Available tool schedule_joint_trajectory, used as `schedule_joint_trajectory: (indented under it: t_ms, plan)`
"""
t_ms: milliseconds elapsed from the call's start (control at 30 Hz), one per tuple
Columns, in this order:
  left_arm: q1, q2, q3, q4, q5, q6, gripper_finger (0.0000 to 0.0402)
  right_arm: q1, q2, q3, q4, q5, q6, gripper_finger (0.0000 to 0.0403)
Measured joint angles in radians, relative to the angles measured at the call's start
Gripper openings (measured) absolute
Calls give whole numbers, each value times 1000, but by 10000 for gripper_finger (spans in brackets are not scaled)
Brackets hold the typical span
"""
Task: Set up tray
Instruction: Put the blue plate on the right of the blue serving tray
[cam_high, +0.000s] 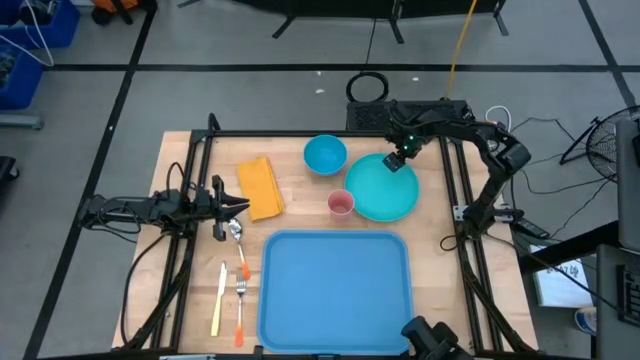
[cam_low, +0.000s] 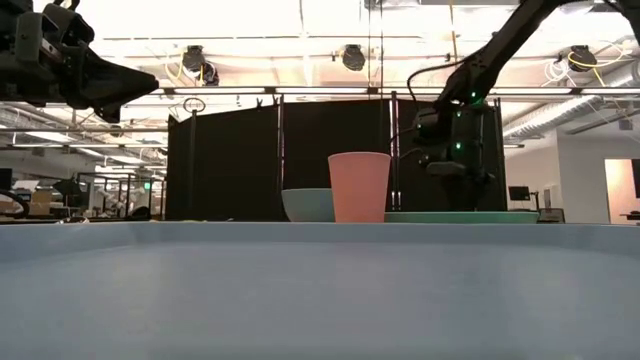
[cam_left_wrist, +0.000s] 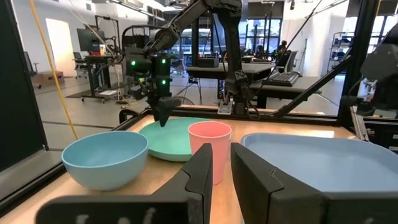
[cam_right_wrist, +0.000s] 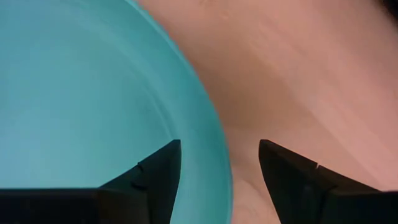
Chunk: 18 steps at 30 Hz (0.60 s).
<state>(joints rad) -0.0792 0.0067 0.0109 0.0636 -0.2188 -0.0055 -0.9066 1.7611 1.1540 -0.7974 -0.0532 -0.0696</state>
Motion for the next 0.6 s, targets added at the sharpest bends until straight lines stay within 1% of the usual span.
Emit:
schedule_joint_trajectory:
  t_ms: [200, 300, 433, 600]
  plan:
    - [0, 0, 0, -1, 0, 0, 63, -2, 64, 0, -8, -1, 5, 186]
    - [0, 0, 0, -1, 0, 0, 63, -2, 67, 2, -13, 0, 1, 167]
    - [0, 0, 0, -1, 0, 0, 63, -2, 58, 0, -16, 0, -10, 119]
    - [0, 0, 0, -2, 0, 0, 63, -2, 53, 2, -19, 1, -23, 40]
